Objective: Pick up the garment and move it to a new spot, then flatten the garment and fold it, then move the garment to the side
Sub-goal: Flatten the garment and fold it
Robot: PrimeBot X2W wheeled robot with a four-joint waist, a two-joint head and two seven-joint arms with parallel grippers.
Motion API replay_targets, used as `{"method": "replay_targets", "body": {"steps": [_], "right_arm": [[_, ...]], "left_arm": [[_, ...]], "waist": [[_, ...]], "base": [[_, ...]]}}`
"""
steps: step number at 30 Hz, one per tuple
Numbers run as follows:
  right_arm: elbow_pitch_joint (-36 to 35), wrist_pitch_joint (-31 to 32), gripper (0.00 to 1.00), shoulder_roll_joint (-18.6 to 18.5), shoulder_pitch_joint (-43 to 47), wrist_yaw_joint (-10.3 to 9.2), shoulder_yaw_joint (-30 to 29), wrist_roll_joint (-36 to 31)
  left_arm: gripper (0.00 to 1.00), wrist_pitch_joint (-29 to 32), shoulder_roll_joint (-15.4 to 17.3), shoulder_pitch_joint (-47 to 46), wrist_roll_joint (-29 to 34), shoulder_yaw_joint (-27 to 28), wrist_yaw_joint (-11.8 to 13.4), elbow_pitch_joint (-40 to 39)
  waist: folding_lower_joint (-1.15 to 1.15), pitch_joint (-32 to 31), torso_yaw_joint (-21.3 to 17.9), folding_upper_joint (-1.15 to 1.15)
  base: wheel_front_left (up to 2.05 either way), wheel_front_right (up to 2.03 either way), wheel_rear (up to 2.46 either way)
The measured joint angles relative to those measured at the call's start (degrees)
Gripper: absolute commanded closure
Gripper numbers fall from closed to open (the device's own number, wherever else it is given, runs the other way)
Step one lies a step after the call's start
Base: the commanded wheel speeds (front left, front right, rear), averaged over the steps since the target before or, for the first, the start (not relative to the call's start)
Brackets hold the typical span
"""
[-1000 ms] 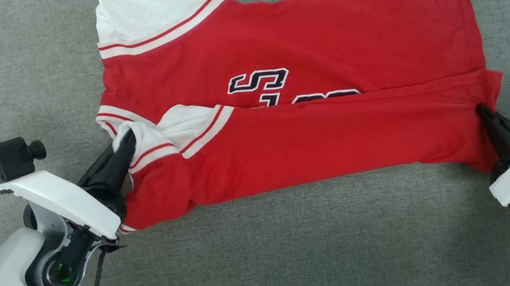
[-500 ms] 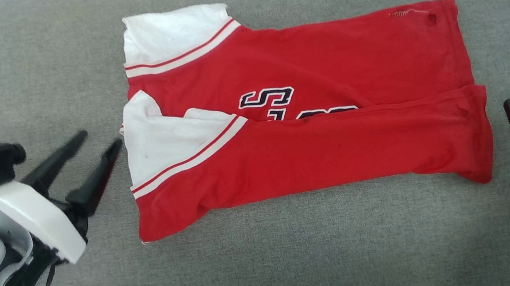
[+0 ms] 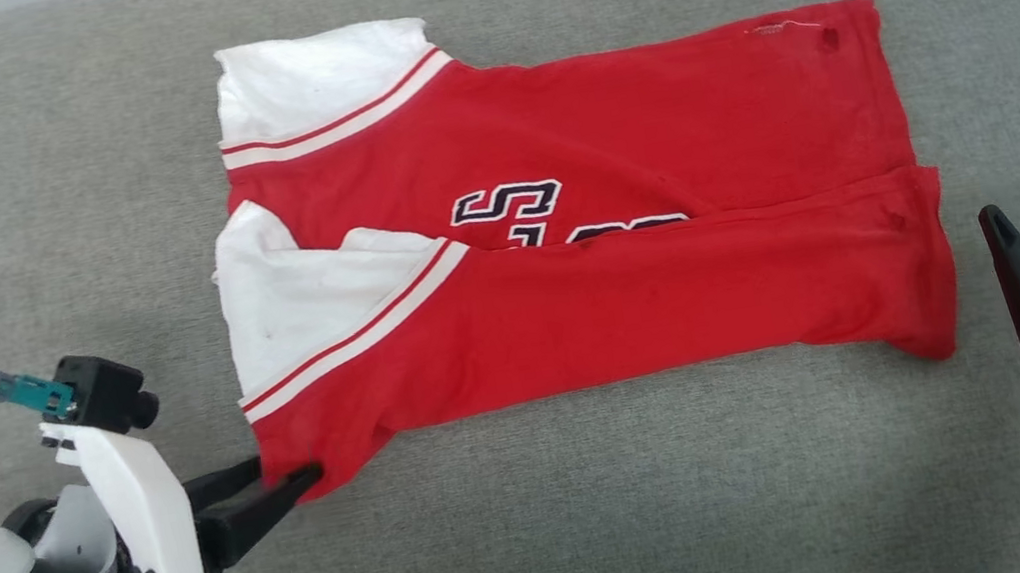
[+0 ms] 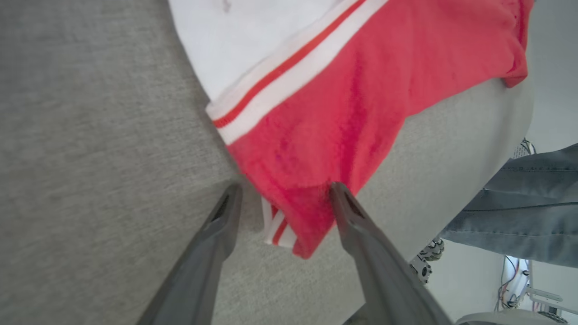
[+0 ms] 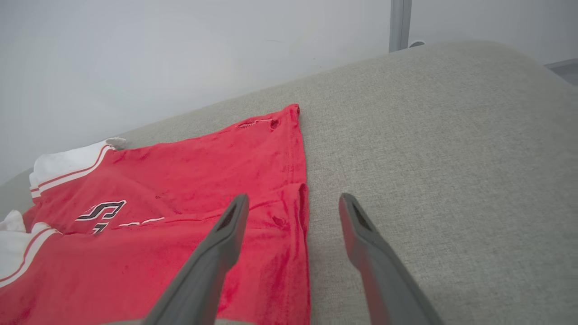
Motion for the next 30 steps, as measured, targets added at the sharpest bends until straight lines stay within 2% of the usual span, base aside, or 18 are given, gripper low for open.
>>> {"method": "replay_targets", "body": {"steps": [7, 8, 9, 10, 12, 17, 24, 28, 30], "right_arm": [[0.5, -0.6, 0.0, 0.3, -0.3, 0.0, 0.5, 0.1], [0.5, -0.6, 0.0, 0.3, -0.3, 0.0, 0.6, 0.1], [0.5, -0.6, 0.0, 0.4, -0.4, 0.0, 0.7, 0.1], [0.5, -0.5, 0.0, 0.4, -0.4, 0.01, 0.9, 0.1], [0.4, -0.1, 0.0, 0.3, -0.5, 0.0, 1.1, -0.1], [-0.1, 3.2, 0.0, -2.2, -0.6, 0.0, 3.2, -0.9], [-0.5, 18.4, 0.0, -10.9, -0.6, 0.01, 9.2, -2.1], [-0.6, 25.4, 0.0, -13.8, -2.0, 0.01, 10.1, -2.4], [0.1, 26.9, 0.0, -13.7, -3.4, 0.0, 10.0, -1.3]], "left_arm": [[0.0, 4.4, -4.0, 0.0, -4.9, 0.6, 0.0, 3.1], [0.17, 4.7, -4.3, -0.1, -5.0, 0.7, -0.1, 4.0], [0.51, 5.2, -4.5, -0.1, -5.1, 0.7, -0.1, 4.5], [0.62, 5.6, -4.7, -0.1, -5.3, 0.9, -0.1, 5.0], [1.0, 5.8, -5.1, 0.0, -5.9, 1.2, -0.1, 6.0], [1.0, 5.9, -6.0, 0.4, -6.1, 2.3, -0.1, 6.0], [1.0, 5.1, -6.7, 0.4, -3.9, 3.4, 0.0, 4.1], [1.0, 4.5, -7.5, 0.3, -2.7, 3.7, 0.0, 3.1], [1.0, 4.0, -7.8, 0.2, -2.5, 4.0, 0.0, 2.4]], "waist": [[0.0, 1.1, -2.2, 0.0], [0.0, 1.2, -2.5, 0.0], [0.0, 1.3, -2.7, 0.0], [0.0, 1.3, -2.9, 0.0], [0.0, 1.5, -3.3, 0.0], [0.0, 1.8, -3.4, 0.0], [0.0, 2.1, -1.8, 0.0], [0.0, 2.6, -0.5, 0.0], [0.0, 2.9, 0.0, 0.0]], "base": [[0.0, 0.0, 0.0], [0.0, 0.0, 0.0], [0.0, 0.0, 0.0], [0.0, 0.0, 0.0], [0.0, 0.0, 0.0], [0.0, 0.0, 0.0], [0.0, 0.0, 0.0], [0.0, 0.0, 0.0], [0.0, 0.0, 0.0]]}}
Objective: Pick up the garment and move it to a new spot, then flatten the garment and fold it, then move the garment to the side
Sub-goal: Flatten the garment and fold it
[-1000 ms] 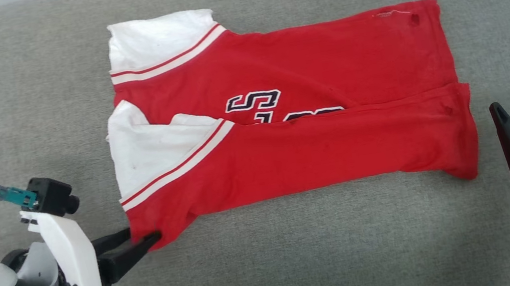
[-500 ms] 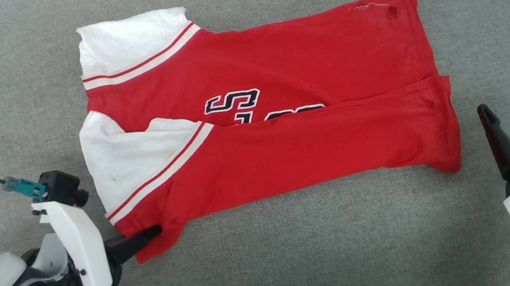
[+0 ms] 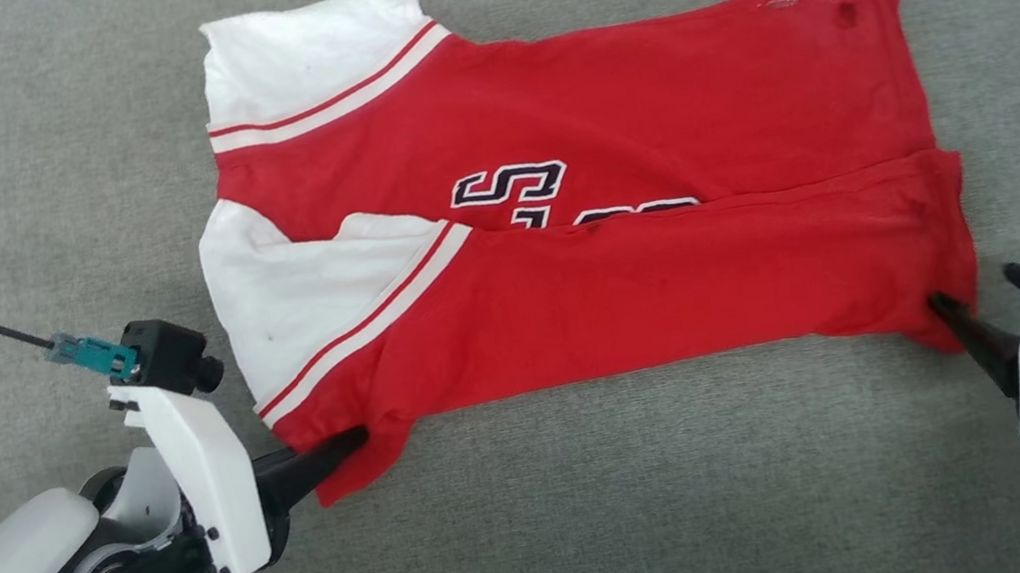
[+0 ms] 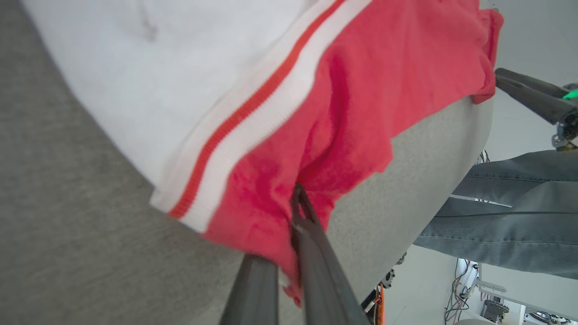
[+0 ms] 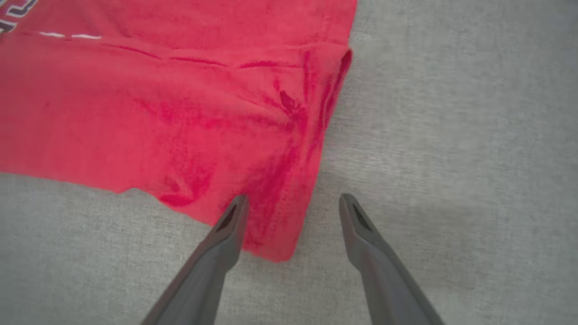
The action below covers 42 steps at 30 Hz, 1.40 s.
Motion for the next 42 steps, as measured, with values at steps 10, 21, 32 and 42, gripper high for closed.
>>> {"method": "replay_targets", "body": {"steps": [10, 21, 32, 42], "right_arm": [[8.5, 2.5, 0.63, 1.4, -4.6, 0.01, 0.5, -0.5], [10.2, -0.4, 1.0, 0.8, -4.3, 0.03, -0.2, 1.4], [4.9, 0.1, 1.0, -0.8, 2.9, 0.02, -1.9, 2.3], [1.3, -1.6, 0.0, 0.2, 7.1, 0.02, -4.4, 1.8]], "left_arm": [[1.0, -2.0, -1.3, -0.1, 1.3, 0.7, 0.0, -0.5], [1.0, -4.6, 0.7, 1.2, 1.4, 1.9, 0.0, -3.0], [1.0, -7.1, 6.5, 6.8, 2.6, 0.0, 0.0, -10.4], [0.42, -10.1, 7.8, 8.6, 3.1, -0.5, 0.0, -12.2]], "waist": [[0.0, 0.6, 1.6, 0.0], [0.0, -0.5, 1.9, 0.0], [0.0, -1.8, 2.4, 0.0], [0.0, -3.2, 2.5, 0.0]], "base": [[0.0, 0.0, 0.0], [0.0, 0.0, 0.0], [0.0, 0.0, 0.0], [0.0, 0.0, 0.0]]}}
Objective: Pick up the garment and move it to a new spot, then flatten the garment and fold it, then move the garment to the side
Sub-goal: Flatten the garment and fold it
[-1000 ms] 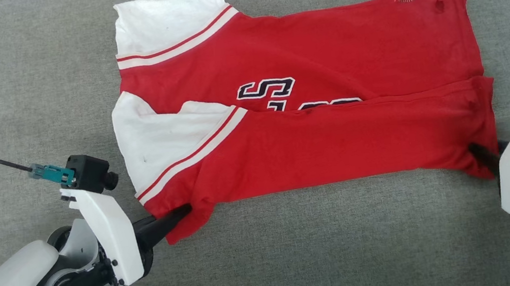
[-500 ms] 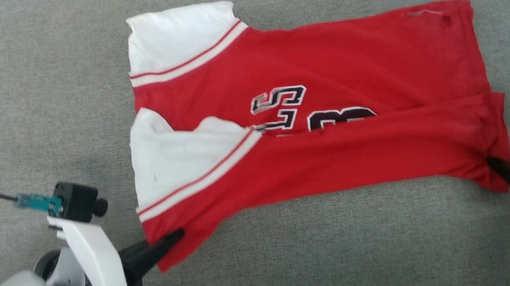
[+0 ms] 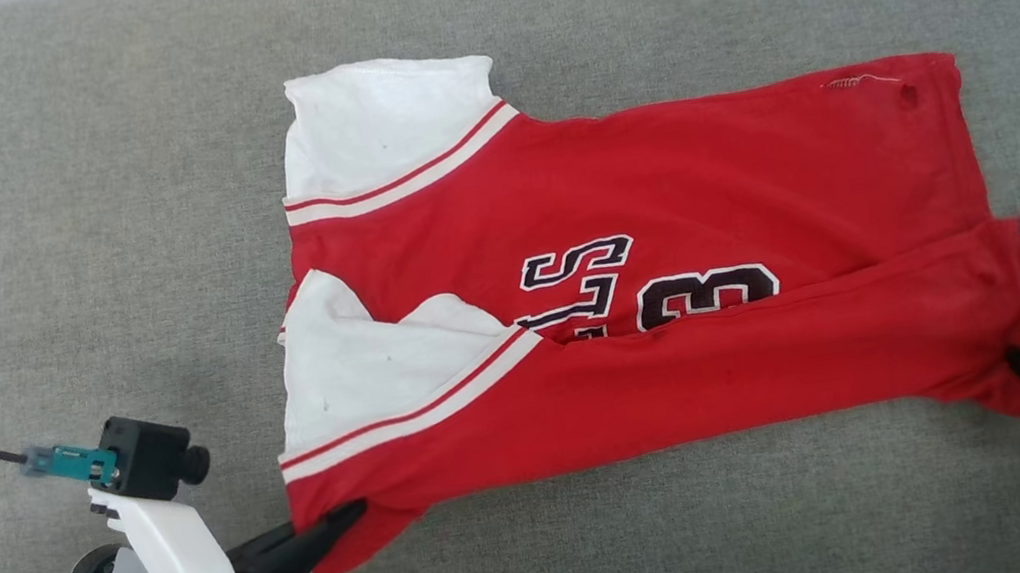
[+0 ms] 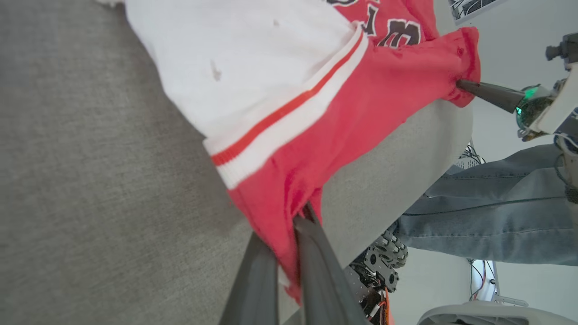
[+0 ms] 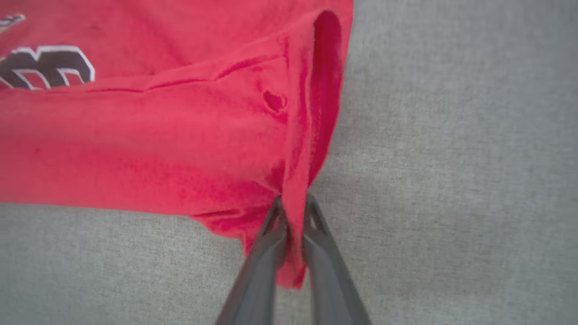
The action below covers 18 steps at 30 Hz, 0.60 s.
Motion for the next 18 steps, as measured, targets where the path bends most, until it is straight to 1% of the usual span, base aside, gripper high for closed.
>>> {"method": "replay_targets", "body": {"steps": [1, 5, 7, 11, 13, 15, 18], "right_arm": [[-0.4, -0.8, 0.0, 0.2, 0.1, 0.0, -0.3, -0.2], [-2.5, -5.4, 0.0, 1.7, 0.9, -0.01, -2.2, -1.2], [-4.0, -8.7, 0.0, 2.2, 1.1, -0.01, -2.6, -2.1], [-6.5, -18.3, 0.0, 3.5, 1.1, -0.02, -1.0, -4.2], [-7.0, -24.5, 0.0, 4.5, 0.7, 0.0, 0.0, -5.8], [-6.7, -29.6, 0.0, 6.2, 0.5, -0.01, 0.5, -7.3], [-5.9, -36.6, 0.0, 9.7, -0.1, -0.01, 0.9, -9.3]], "left_arm": [[0.0, -0.8, -0.1, 0.0, 0.4, 0.0, 0.0, 0.0], [0.0, -4.2, 0.1, 1.1, 0.4, 0.7, 0.0, 0.1], [0.0, -6.4, 1.0, 1.8, 0.3, 1.3, 0.0, 0.2], [0.0, -12.6, 2.9, 3.0, 0.2, 3.6, 0.0, 0.4], [0.0, -16.0, 4.0, 3.3, 0.4, 5.0, 0.0, 1.7], [0.0, -18.8, 4.9, 3.3, 1.2, 6.4, 0.0, 3.5], [0.0, -21.0, 5.2, 2.3, 2.2, 9.0, 0.0, 8.3]], "waist": [[0.0, -0.2, 0.0, 0.0], [0.0, -1.1, -0.3, 0.0], [0.0, -1.5, -0.6, 0.0], [0.0, -2.0, -1.8, 0.0], [0.0, -2.1, -2.6, 0.0], [0.0, -2.0, -3.6, 0.0], [0.0, -1.7, -5.4, 0.0]], "base": [[0.0, 0.0, 0.0], [0.0, 0.0, 0.0], [0.0, 0.0, 0.0], [0.0, 0.0, 0.0], [0.0, 0.0, 0.0], [0.0, 0.0, 0.0], [0.0, 0.0, 0.0]]}}
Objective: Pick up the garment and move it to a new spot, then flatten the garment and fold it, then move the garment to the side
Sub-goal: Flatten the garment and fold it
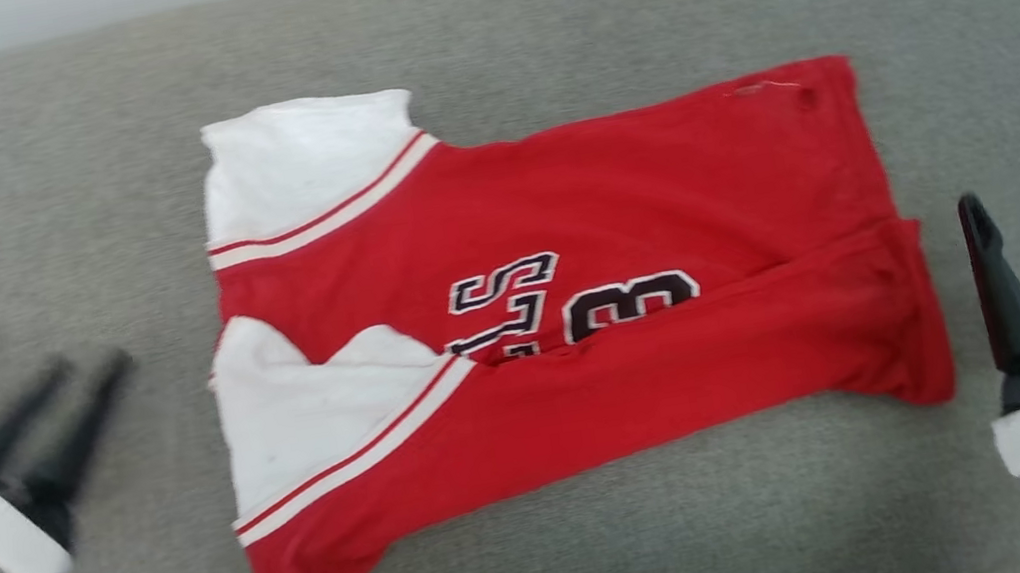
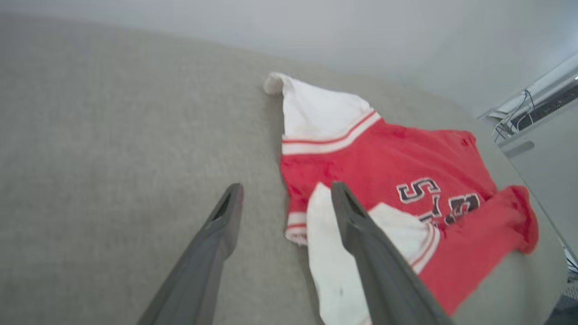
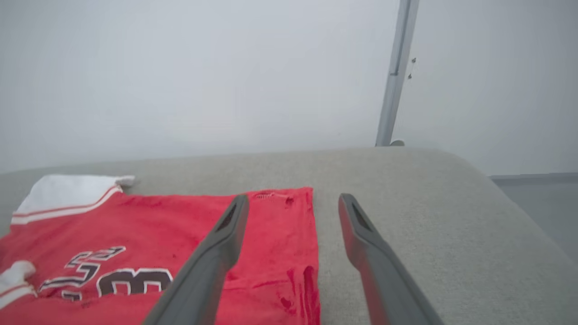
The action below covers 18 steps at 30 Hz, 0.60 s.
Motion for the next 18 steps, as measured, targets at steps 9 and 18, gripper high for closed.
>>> {"method": "replay_targets", "body": {"steps": [9, 18], "right_arm": [[1.1, -13.0, 0.0, 5.2, -2.9, 0.0, 1.4, -2.1], [4.3, -15.0, 0.0, 5.6, -3.3, -0.01, 3.2, 0.6]], "left_arm": [[0.0, 5.1, -3.3, -14.0, 3.5, 5.1, 0.4, 15.1], [0.0, 31.7, -5.9, -27.3, 1.0, 1.4, 0.2, 26.0]], "waist": [[0.0, 3.1, -7.7, 0.0], [0.0, 7.4, -12.5, 0.0]], "base": [[0.0, 0.0, 0.0], [0.0, 0.0, 0.0]]}}
